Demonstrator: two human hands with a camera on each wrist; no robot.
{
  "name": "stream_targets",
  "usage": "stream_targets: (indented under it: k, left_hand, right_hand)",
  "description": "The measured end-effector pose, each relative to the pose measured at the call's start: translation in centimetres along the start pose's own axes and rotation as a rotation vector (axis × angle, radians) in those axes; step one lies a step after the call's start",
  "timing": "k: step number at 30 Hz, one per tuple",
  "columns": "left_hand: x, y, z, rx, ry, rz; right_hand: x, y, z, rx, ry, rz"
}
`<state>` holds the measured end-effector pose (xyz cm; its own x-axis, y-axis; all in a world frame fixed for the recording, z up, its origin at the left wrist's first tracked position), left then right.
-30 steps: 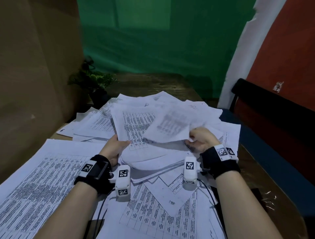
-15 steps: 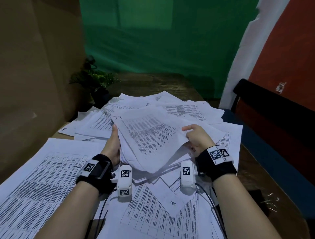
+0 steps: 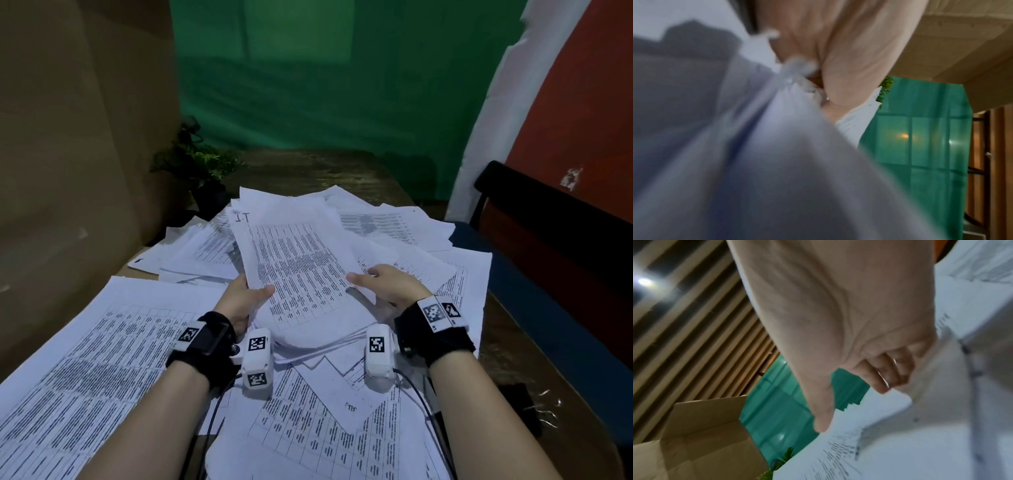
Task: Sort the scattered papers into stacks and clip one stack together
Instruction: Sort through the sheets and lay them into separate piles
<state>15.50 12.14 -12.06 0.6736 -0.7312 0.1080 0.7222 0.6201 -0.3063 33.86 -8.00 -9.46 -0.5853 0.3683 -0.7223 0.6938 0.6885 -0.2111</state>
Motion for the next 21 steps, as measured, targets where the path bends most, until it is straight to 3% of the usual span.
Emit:
stream_targets:
  k: [6, 9, 11, 14, 17, 19, 21]
  left_hand:
    - [0.2, -0.5, 0.5, 0.040, 0.054, 0.061]
    - [0.7, -1.4, 1.3, 0.032, 0.016, 0.078]
    - [1.6, -2.6, 2.9, 0.100, -0.008, 0.072]
    - [3.6, -5.6, 7.3, 0.315, 0.017, 0.065]
    - [5.2, -9.9, 13.0, 0.649, 0.146, 0.160]
    - [5.9, -12.5, 16.3, 0.836, 0.194, 0.214]
    - [5.7, -14.2, 18.8, 0.963, 0.162, 0.279]
  right_hand:
    - [0.1, -0.9, -0.2, 0.031, 0.133, 0.016]
    - [-0.4, -1.5, 0.2, 0.020, 0.335, 0.058]
    - [-1.3, -2.3, 0.0, -0.016, 0.540, 0.106]
    - [-4.6, -4.4, -2.8, -0.184, 0.700, 0.207]
    - [-8.4, -7.6, -7.4, -0.416, 0.728, 0.348]
    - [-10.6, -9.4, -9.6, -0.482, 0.726, 0.447]
    - [-12.0, -11.7, -11.7, -0.538, 0.703, 0.454]
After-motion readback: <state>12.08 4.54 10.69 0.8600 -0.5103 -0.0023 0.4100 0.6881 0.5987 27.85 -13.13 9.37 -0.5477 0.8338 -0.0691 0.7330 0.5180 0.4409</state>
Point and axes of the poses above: each hand's wrist, its own y-axis towards the middle knuckle, its own x-axis out of the palm, z = x × y, the point moved 7 cm from there along y, towards the middle knuckle, and after that the axes turned 7 degrees about -x, right-handed, at the moved point
